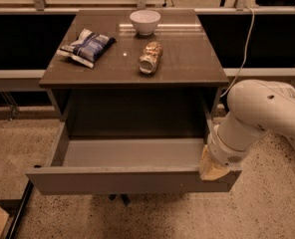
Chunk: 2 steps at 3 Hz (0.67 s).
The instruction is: Close top drawer
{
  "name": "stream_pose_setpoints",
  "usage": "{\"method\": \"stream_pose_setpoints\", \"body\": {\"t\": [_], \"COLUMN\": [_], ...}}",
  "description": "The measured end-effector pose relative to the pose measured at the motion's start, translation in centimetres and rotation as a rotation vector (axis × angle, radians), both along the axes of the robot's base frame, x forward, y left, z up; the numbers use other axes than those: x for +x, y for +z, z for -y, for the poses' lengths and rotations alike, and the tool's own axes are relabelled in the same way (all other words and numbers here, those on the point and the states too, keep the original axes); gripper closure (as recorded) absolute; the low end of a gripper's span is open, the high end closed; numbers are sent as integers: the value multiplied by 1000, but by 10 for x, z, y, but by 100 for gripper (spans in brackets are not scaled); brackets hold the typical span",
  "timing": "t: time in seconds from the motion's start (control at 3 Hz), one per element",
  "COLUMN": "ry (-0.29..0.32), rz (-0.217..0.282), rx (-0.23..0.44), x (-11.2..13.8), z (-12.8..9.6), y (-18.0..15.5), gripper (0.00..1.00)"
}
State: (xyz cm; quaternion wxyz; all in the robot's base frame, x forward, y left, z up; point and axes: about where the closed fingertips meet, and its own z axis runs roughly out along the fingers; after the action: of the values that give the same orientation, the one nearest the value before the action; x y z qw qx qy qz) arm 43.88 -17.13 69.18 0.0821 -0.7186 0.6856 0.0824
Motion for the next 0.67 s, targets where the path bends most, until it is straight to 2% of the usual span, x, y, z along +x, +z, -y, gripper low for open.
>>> {"method": "stream_pose_setpoints", "body": {"t": [0.33, 0.67], "ry": [0, 12], "rz": [0, 25], "rx": [0, 19], "x": [0, 20], "z": [0, -6], "y": [4, 4], "gripper": [100, 100]}}
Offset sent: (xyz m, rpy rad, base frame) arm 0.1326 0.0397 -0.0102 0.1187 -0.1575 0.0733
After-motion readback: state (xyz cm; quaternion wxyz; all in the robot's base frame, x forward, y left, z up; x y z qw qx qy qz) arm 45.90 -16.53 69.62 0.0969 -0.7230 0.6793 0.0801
